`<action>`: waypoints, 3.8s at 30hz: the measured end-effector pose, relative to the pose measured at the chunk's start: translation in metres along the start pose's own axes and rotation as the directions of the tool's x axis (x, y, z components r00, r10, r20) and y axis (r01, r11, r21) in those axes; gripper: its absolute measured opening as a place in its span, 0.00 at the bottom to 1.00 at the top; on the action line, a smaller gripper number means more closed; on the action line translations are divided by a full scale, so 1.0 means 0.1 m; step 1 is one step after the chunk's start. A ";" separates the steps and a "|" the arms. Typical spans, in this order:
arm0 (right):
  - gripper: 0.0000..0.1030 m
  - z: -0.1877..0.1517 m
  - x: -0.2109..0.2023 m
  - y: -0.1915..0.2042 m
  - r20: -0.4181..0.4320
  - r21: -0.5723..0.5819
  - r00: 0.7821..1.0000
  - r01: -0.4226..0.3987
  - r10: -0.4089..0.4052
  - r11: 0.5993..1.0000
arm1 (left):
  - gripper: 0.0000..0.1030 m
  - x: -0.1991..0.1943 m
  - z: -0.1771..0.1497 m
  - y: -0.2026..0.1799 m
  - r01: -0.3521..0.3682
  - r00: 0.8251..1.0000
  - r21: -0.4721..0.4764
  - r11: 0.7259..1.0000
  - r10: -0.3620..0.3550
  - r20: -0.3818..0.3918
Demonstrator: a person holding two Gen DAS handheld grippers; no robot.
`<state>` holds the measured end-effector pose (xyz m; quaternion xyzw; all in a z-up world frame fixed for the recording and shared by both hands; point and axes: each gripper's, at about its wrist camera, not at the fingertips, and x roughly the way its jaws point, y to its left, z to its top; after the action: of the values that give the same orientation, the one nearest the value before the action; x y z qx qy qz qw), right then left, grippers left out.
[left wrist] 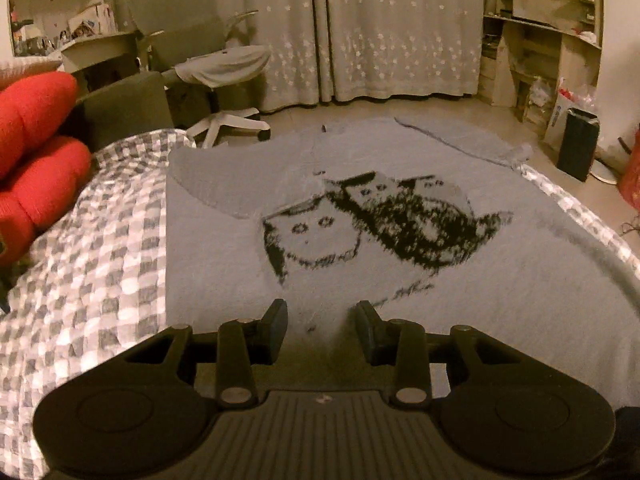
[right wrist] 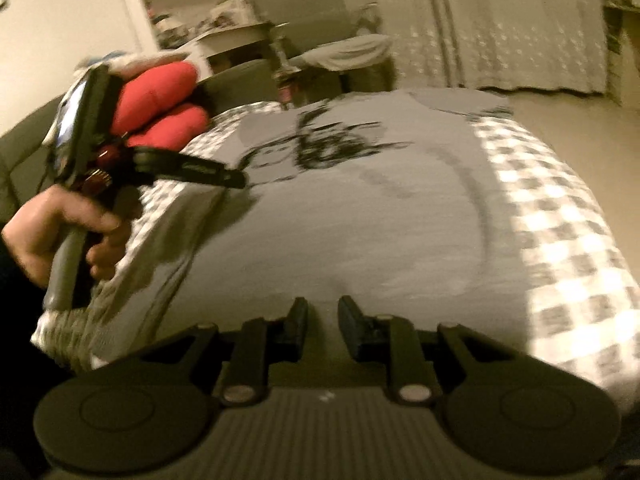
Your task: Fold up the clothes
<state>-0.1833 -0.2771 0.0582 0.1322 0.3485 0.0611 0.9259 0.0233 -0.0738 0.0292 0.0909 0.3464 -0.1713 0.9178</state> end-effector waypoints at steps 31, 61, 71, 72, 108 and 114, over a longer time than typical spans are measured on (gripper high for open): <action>0.55 1.82 1.48 -2.25 -0.021 0.657 0.998 -0.025 0.051 0.754 | 0.34 0.48 0.24 0.43 -0.009 1.000 -0.303 0.953 0.015 0.016; 0.11 2.36 1.74 -1.29 0.145 0.304 0.971 0.137 -0.188 0.943 | 0.36 0.59 0.30 0.60 -0.008 0.998 -0.323 0.946 0.028 0.057; 0.11 2.50 2.08 0.04 0.175 -0.008 0.980 0.097 -0.094 0.995 | 0.36 0.34 0.26 1.10 0.001 0.992 -0.461 0.887 0.056 0.110; 0.11 2.47 2.15 0.21 0.168 -0.057 0.982 0.096 -0.085 0.994 | 0.36 0.33 0.26 1.15 -0.003 0.992 -0.473 0.881 0.064 0.113; 0.55 1.84 1.57 -0.14 -0.286 -0.195 0.957 -0.106 0.046 0.975 | 0.54 1.31 1.09 0.19 -0.001 0.998 0.144 0.990 -0.009 0.067; 0.52 1.71 1.54 0.03 -0.315 -0.278 0.947 -0.159 0.066 0.947 | 0.36 1.52 1.16 0.17 -0.019 0.999 0.136 0.991 0.013 0.044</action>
<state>0.0457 -0.2776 0.0857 -0.0009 0.4640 0.1860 0.8661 0.2067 -0.1298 0.0152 0.1525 0.3133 -0.1890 0.9181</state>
